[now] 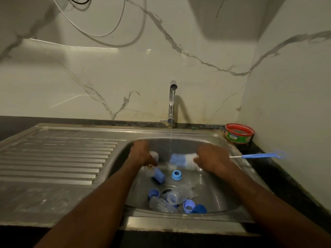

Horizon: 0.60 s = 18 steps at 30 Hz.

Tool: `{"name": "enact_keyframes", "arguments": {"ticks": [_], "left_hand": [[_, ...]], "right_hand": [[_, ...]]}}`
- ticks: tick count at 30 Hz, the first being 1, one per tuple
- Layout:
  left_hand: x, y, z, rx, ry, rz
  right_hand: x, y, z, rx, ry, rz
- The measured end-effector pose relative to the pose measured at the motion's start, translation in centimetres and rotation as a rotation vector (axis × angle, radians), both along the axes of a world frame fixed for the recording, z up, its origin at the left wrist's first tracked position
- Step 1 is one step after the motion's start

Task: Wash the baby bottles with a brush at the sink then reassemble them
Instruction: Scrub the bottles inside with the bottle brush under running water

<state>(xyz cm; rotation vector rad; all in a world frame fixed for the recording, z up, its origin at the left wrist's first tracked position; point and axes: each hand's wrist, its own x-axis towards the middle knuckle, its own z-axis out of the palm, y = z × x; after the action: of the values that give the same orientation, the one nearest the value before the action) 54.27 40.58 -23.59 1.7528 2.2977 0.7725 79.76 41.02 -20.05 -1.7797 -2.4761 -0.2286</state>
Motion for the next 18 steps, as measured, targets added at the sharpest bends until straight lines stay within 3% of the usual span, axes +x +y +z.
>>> {"name": "enact_keyframes", "arguments": {"ticks": [1, 3, 8, 10, 13, 14, 16, 18], "left_hand": [[-0.2, -0.1, -0.2, -0.017, -0.017, 0.02], [0.0, -0.5, 0.7, 0.186, -0.062, 0.057], [0.6, -0.4, 2.9, 0.791, -0.062, 0.041], [0.2, -0.3, 2.2, 0.704, -0.067, 0.049], [-1.0, -0.2, -0.5, 0.04, -0.092, -0.003], [-1.2, -0.3, -1.1, -0.065, -0.064, -0.007], [-1.1, -0.2, -0.8, 0.026, -0.031, 0.022], [-0.8, -0.1, 0.1, 0.164, -0.061, 0.05]], "right_hand": [[0.3, 0.0, -0.2, -0.054, -0.072, 0.014], [0.5, 0.1, -0.4, -0.083, -0.08, 0.029], [-0.8, -0.3, 1.0, 0.224, 0.228, 0.051], [-1.2, -0.7, 1.4, 0.283, 0.303, 0.057], [-1.2, -0.7, 0.3, 0.088, 0.16, 0.052], [-1.1, -0.6, -0.3, 0.016, 0.069, 0.043], [-0.8, -0.5, -0.8, -0.002, -0.019, 0.046], [-0.8, -0.5, -0.5, 0.046, 0.039, 0.031]]}}
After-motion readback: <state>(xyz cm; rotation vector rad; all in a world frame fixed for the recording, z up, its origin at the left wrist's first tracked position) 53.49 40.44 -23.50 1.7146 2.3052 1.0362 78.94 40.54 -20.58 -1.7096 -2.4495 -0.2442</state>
